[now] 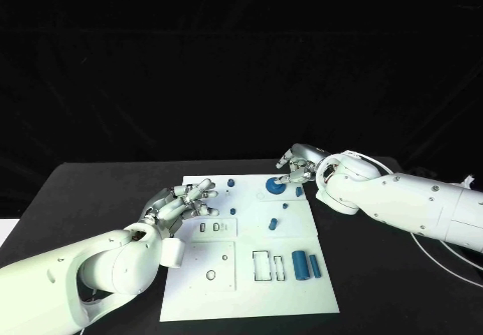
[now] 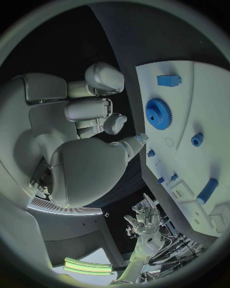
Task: Assemble the parts on the task board
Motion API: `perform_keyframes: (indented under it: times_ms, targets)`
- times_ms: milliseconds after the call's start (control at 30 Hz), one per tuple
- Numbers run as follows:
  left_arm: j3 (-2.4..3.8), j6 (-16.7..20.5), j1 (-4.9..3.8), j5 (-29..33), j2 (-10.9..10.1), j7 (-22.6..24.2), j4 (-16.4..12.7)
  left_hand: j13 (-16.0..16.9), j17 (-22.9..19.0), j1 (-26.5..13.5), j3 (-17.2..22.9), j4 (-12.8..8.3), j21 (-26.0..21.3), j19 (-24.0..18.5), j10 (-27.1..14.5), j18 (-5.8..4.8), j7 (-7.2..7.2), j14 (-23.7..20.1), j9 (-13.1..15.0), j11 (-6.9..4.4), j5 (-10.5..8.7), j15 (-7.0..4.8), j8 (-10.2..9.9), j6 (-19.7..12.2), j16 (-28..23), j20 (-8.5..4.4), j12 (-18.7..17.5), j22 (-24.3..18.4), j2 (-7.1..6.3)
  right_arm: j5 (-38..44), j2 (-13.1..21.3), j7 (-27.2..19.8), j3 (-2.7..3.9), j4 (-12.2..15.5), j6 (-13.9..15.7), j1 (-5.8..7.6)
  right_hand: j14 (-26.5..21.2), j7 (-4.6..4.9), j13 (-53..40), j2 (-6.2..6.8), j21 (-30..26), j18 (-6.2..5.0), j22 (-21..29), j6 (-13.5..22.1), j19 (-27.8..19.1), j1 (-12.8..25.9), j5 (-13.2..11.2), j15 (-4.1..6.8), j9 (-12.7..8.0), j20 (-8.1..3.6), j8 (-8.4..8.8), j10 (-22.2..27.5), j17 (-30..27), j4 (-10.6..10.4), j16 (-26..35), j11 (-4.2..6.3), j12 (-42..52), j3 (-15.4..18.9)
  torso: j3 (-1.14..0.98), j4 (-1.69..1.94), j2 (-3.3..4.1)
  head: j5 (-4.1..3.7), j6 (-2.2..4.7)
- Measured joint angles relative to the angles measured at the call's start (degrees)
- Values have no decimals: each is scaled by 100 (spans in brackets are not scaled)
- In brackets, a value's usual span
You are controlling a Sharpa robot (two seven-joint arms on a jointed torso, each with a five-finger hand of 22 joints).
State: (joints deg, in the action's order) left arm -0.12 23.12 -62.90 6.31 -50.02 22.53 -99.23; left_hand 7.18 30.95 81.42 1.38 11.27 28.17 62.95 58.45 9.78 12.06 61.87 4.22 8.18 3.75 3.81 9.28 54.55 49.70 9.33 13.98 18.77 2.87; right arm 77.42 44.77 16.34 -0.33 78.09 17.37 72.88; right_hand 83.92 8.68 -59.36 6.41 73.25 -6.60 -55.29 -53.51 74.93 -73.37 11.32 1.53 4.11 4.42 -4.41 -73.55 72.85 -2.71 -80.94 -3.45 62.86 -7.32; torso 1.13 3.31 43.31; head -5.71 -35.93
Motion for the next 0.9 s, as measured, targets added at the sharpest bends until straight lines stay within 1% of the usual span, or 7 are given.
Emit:
perform_keyframes:
  times_ms: [200,267,300,433,467,633,900]
  targets:
    - [0,-3,1,0,7,-3,7,0,0,0,0,0,0,0,0,0,0,0,0,0,0,0,0,0,0,0,0,0,0,-51,-85,32,0,-136,-219,-1,0,19,-128,-30,0,0,-16,19,9,-30,34,0,0,9,0,0,25,-7,-23,0,81,37,2,7,0,-13,1]
    - [0,-4,1,0,7,-5,8,0,0,0,0,0,0,0,0,0,0,0,0,0,0,0,0,0,0,0,0,0,0,-51,-101,40,0,-157,-280,-6,0,19,-148,-33,0,0,-22,19,9,-34,66,0,4,9,-23,0,36,-30,-23,0,81,60,3,9,2,-9,-10]
    - [0,-4,2,0,7,-5,9,0,0,0,0,0,0,0,0,0,0,0,0,0,0,0,0,0,0,0,0,0,0,-46,-108,46,0,-164,-319,-8,0,19,-166,-62,17,0,-23,19,9,-62,66,0,6,9,-23,0,36,-30,-22,0,105,60,3,8,3,-5,-14]
    - [0,-6,2,0,7,-7,12,0,-1,0,0,0,0,0,0,0,0,0,0,0,0,0,0,0,0,0,0,-1,0,-6,-138,59,-1,-193,-435,-21,0,19,-224,-61,24,0,-32,19,9,-62,100,0,6,9,-23,0,73,-30,-49,0,142,60,8,7,3,6,-23]
    - [0,-7,2,0,7,-7,12,0,-1,0,0,0,0,0,0,0,0,0,0,0,0,0,0,0,0,0,0,-1,0,6,-151,60,-2,-206,-455,-25,0,19,-224,-95,24,0,-33,19,9,-95,100,0,6,9,-26,0,84,-30,-57,0,142,60,8,3,3,11,-27]
    - [0,-10,2,0,9,-9,13,-1,-1,0,0,0,0,0,0,0,0,0,0,0,0,0,0,0,0,0,0,-1,0,95,-269,64,-3,-340,-505,-53,0,19,-305,-179,57,0,-87,19,9,-179,100,0,12,9,-45,0,142,-30,-101,0,186,60,8,2,3,20,-35]
    - [-1,-14,2,0,23,-14,18,-1,-1,0,0,0,0,0,0,0,0,0,0,0,0,0,0,0,0,0,0,4,0,228,-422,92,-6,-561,-512,-72,0,19,-419,-226,88,0,-139,19,29,-227,123,1,17,30,-71,-38,166,-30,-123,-7,276,60,8,14,3,28,-52]
